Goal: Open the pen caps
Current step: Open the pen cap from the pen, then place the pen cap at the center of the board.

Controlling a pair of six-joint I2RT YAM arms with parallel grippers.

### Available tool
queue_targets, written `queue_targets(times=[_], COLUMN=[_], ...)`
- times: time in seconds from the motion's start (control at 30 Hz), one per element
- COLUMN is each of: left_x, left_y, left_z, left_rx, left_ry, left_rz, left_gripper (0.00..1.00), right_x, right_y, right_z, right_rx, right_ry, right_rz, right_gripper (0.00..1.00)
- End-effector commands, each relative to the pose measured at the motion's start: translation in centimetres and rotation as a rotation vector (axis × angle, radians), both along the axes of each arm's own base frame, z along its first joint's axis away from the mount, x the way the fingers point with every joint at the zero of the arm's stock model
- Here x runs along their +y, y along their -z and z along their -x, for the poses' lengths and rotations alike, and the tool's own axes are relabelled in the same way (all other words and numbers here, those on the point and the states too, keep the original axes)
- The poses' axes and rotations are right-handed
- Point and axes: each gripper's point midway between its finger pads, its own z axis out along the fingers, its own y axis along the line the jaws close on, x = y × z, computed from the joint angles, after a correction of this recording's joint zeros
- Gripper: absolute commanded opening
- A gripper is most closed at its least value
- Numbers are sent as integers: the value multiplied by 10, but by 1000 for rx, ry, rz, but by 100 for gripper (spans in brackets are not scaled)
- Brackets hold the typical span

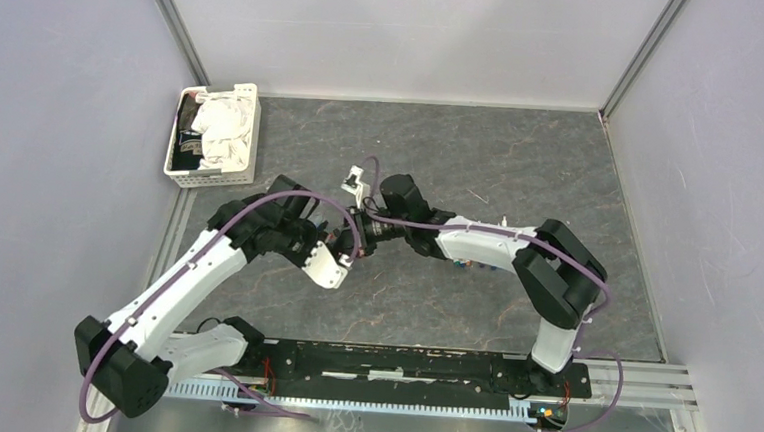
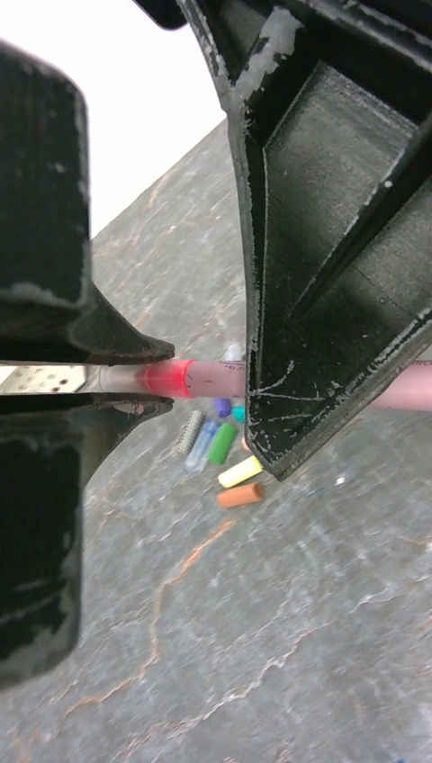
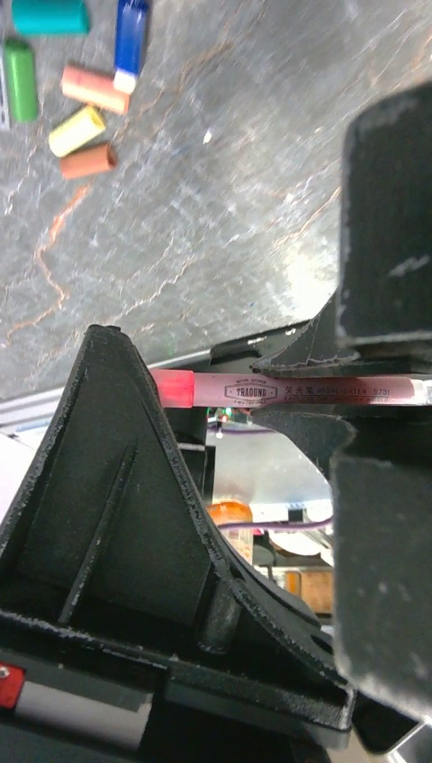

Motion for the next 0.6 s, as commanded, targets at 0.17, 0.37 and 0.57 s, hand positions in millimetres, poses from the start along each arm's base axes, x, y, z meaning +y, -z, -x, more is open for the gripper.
queue_targets(times=[0.17, 0.37, 0.57], left_x=[51, 50, 13], left_y=[-9, -8, -7], left_z=[-49, -66, -71], left_rx=[-173, -197, -44], left_ry=[-150, -153, -308], left_rz=[-266, -304, -67], left_gripper=[2, 2, 2], right_x=[-84, -115, -142], right_y=[29, 49, 45], right_z=[49, 58, 21], right_rx=[25, 27, -101], right_ry=[-107, -116, 53], right_rz=[94, 188, 246], right_gripper=[0, 0, 0])
